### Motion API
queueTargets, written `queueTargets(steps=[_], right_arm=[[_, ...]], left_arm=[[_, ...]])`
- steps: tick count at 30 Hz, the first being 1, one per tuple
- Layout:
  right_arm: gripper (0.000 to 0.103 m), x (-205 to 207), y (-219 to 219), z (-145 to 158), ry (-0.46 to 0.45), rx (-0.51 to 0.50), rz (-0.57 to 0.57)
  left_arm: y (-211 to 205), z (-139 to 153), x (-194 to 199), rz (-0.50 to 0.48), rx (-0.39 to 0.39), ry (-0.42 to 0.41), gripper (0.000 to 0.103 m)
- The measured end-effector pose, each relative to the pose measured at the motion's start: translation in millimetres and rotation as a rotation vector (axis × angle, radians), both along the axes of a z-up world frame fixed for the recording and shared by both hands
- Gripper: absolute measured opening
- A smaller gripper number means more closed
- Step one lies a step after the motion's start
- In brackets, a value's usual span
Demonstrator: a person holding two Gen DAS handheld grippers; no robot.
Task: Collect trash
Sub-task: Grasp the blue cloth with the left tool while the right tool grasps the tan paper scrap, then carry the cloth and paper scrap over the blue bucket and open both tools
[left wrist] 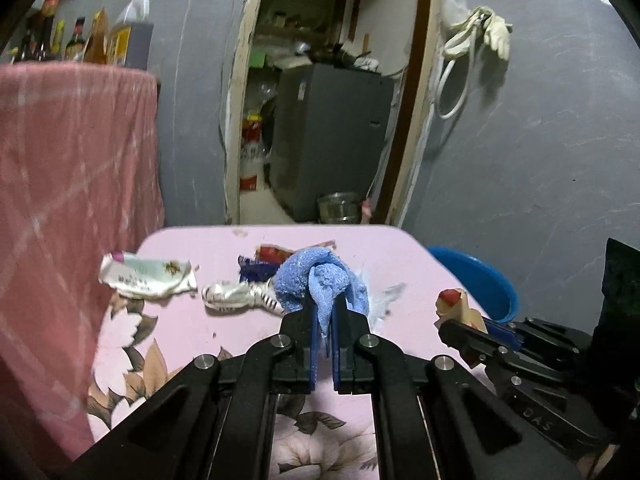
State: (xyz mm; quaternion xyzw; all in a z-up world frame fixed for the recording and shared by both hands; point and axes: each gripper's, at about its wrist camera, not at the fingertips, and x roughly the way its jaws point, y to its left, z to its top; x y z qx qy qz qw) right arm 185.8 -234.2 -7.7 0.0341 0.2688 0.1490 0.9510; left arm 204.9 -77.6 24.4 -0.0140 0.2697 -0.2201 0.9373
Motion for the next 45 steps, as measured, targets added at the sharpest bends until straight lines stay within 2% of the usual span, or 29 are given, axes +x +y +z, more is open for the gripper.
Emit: queueTargets(steps=[8, 14, 19, 24, 29, 38, 42, 45], right_arm=[[0.012, -16, -10, 34, -0.136, 0.015, -0.027], [0.012, -26, -25, 57, -0.239, 0.030, -0.053], [0.012, -30, -39, 72, -0.318, 0.027, -0.088], [0.012, -25, -61, 78, -0.358, 0.040, -0.118], [0.012, -21, -87, 77, -0.396, 0.021, -0.182], [0.012, 0, -154, 57, -0.436, -0.023, -0.347], [0.012, 13, -185, 37, -0.394, -0.024, -0.407], [0.013, 20, -207, 21, -0.347, -0.004, -0.440]], left_arm=[[-10, 28, -20, -0.018, -0.027, -0.085, 0.003], [-13, 43, -28, -0.004, -0.083, -0.151, 0.003], [-26, 56, -26, -0.009, -0.132, -0.203, 0.003], [-44, 65, -16, -0.029, -0.155, -0.225, 0.003], [-76, 68, -3, -0.072, -0.150, -0.242, 0.003], [-150, 47, 35, -0.134, -0.180, -0.232, 0.003], [-187, 35, 56, -0.172, -0.173, -0.184, 0.003], [-213, 25, 75, -0.204, -0.163, -0.113, 0.003]])
